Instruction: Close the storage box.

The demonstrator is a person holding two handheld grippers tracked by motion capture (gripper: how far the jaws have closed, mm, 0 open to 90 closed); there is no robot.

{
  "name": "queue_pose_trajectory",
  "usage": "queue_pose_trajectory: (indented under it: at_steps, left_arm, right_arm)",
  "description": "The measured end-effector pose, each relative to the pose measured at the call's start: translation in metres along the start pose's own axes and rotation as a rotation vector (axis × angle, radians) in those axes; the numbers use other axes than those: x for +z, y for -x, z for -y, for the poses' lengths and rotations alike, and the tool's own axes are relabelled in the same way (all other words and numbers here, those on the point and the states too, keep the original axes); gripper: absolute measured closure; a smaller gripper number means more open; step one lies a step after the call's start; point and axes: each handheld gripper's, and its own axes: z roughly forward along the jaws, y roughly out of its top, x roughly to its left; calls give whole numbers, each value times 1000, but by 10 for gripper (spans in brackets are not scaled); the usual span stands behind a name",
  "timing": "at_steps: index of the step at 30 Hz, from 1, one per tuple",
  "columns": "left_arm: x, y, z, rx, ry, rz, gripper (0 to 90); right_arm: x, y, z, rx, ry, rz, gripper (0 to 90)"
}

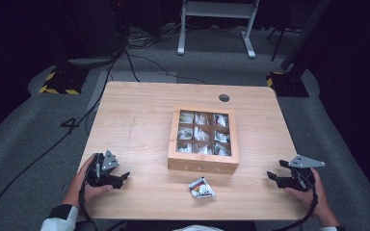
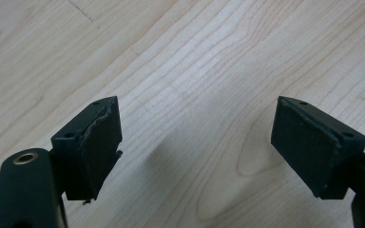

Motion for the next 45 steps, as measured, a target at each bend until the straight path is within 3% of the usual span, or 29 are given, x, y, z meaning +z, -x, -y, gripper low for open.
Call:
queue_pose_trajectory:
  at_steps: [3, 6, 11, 12, 15, 45]
  left_arm:
    - [0, -5, 6, -30, 0, 20, 178]
    - [1, -9, 12, -69, -3, 38, 175]
    - [2, -15, 23, -140, 36, 85, 173]
    - [1, -16, 24, -130, 43, 84, 171]
    - [0, -15, 26, -140, 49, 84, 172]
    - [-1, -15, 27, -142, 48, 81, 172]
  right_arm:
    - [-1, 2, 6, 49, 8, -8, 260]
    - [-3, 3, 11, 63, 2, -5, 258]
    - [-3, 5, 18, 109, -3, 35, 253]
    - [-3, 4, 18, 106, -10, 59, 241]
    - [-3, 3, 19, 115, -9, 70, 237]
    - [-2, 3, 18, 119, -11, 71, 219]
